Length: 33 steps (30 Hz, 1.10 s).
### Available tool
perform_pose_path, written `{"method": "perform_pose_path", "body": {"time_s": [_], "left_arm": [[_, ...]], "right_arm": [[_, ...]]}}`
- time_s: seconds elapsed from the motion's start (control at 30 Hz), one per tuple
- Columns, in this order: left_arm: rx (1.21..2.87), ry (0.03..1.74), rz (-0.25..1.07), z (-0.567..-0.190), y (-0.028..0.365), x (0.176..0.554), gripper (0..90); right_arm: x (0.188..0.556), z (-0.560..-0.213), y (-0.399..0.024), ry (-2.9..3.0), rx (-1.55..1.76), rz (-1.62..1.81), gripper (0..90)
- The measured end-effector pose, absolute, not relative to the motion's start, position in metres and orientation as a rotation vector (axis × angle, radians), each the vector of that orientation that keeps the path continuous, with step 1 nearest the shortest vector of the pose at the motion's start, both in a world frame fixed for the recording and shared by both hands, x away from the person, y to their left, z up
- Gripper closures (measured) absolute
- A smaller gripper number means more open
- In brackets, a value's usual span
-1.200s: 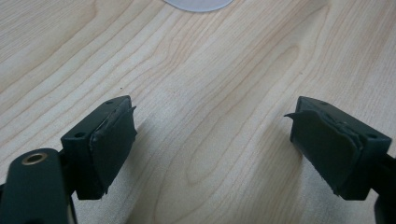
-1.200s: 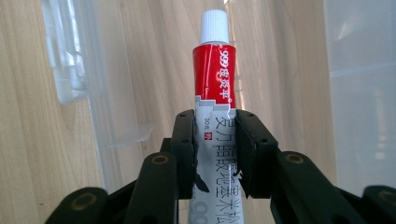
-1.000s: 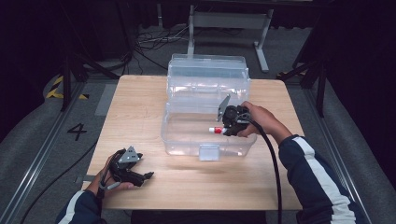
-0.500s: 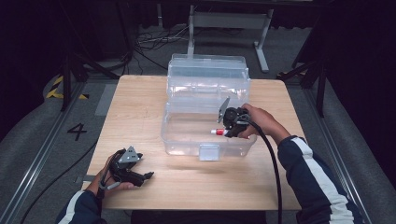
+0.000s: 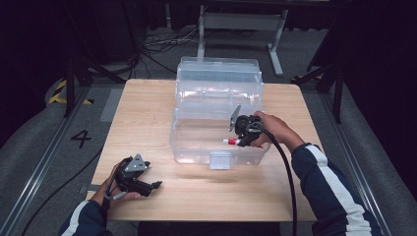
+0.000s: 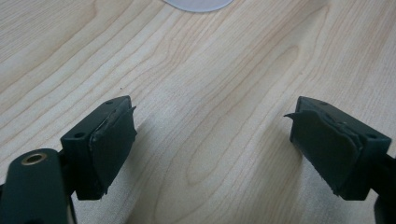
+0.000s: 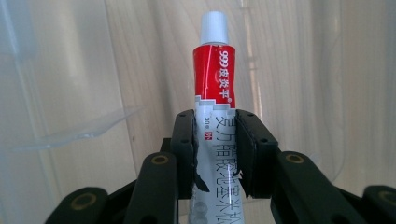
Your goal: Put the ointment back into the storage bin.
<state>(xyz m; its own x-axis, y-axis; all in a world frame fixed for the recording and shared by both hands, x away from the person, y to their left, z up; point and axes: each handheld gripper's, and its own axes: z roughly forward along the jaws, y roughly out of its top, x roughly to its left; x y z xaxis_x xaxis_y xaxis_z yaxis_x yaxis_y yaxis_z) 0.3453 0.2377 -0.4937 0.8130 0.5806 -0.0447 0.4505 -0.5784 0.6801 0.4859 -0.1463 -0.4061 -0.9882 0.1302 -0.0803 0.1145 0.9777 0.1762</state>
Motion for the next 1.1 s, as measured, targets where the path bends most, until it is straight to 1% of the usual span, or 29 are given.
{"method": "perform_pose_path", "body": {"time_s": [0.73,1.1], "left_arm": [[2.283,0.755,0.24,-0.4938,0.2374,0.3456,14.3],[2.283,0.755,0.24,-0.4938,0.2374,0.3456,14.3]], "right_arm": [[0.4829,-0.4155,-0.1456,3.069,0.163,0.234,70.3],[0.4826,-0.4143,-0.1469,3.065,0.165,0.231,70.3]]}}
